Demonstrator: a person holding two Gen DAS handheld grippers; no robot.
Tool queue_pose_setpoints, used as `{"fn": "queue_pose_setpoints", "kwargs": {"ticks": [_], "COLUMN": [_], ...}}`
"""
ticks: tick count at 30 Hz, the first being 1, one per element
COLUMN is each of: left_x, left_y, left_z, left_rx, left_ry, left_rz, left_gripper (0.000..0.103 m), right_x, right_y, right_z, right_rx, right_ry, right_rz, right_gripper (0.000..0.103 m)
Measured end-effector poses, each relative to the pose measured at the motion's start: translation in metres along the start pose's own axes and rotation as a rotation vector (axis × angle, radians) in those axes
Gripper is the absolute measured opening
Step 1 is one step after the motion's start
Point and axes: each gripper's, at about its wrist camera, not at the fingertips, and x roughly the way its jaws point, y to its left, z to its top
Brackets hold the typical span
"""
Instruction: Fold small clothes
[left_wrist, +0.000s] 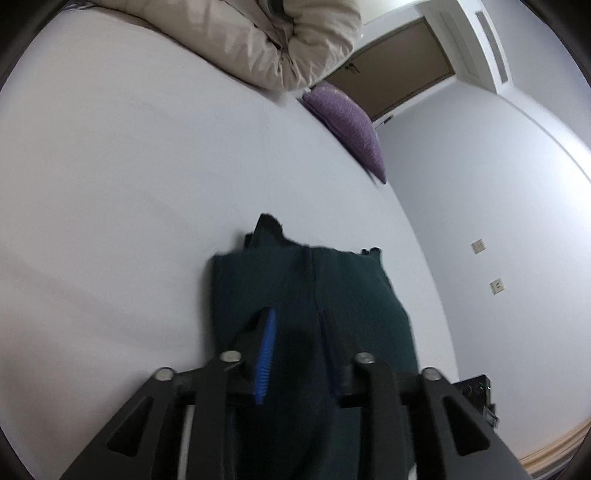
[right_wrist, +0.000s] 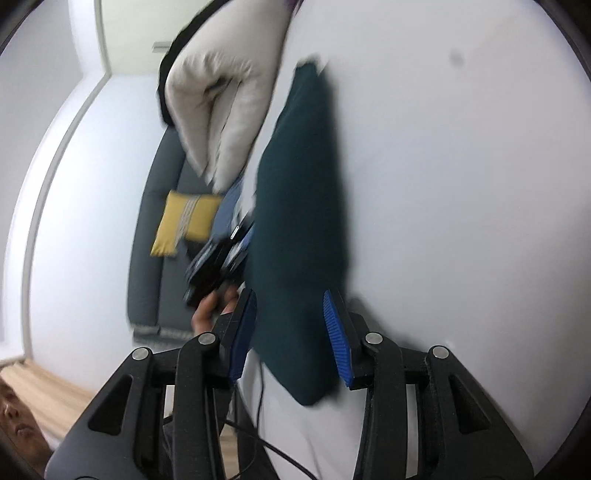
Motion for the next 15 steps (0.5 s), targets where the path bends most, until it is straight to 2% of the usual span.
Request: {"fn": "queue_pose_setpoints", "kwargs": {"ticks": [2, 3, 5, 6, 8, 10, 12, 15], "left_x": [-0.026, -0.035, -0.047, -0.048, -0.042, -0.036, -0.032, -0.018], "left_y": [0.001, 0.001, 0.004, 0.005, 0.006, 0.007, 0.012, 0.017], "left_z": [-0.012, -0.018, -0.030, -0.034, -0.043, -0.046, -0.043, -0.033], "left_rx": [-0.007, -0.009, -0.029, -0.035, -0.032, -0.027, -0.059, -0.090], "left_ry": [-0.032, -0.039, -0.024, -0.008, 0.044, 0.060, 0.054, 0.087], "left_rz": [0.008, 0.020, 0.008, 0.005, 0.050, 0.084, 0.068, 0.040], "left_gripper": [0.067, 0.070, 0.070, 0.070, 0.071, 0.071, 0.071, 0.075], "right_x": [-0.019, -0.025, -0.030, -0.028, -0.017, 0.000, 0.026, 0.052], "right_y": [0.002, 0.006, 0.016, 0.022, 0.039, 0.053, 0.057, 0.050], "right_z": [0.002, 0.004, 0.008, 0.011, 0.018, 0.024, 0.033, 0.045], "right_rx": [-0.004, -0.015, -0.035, -0.043, -0.073, -0.104, -0.106, -0.090], "right_ry": [-0.060, -0.082, -0.115, -0.117, -0.101, -0.083, -0.047, 0.008], "right_rz": [-0.019, -0.030, -0.049, -0.032, 0.000, -0.025, -0.075, -0.157], "right_gripper": [0.053, 0.059, 0.062, 0.063, 0.065, 0.065, 0.065, 0.066]}}
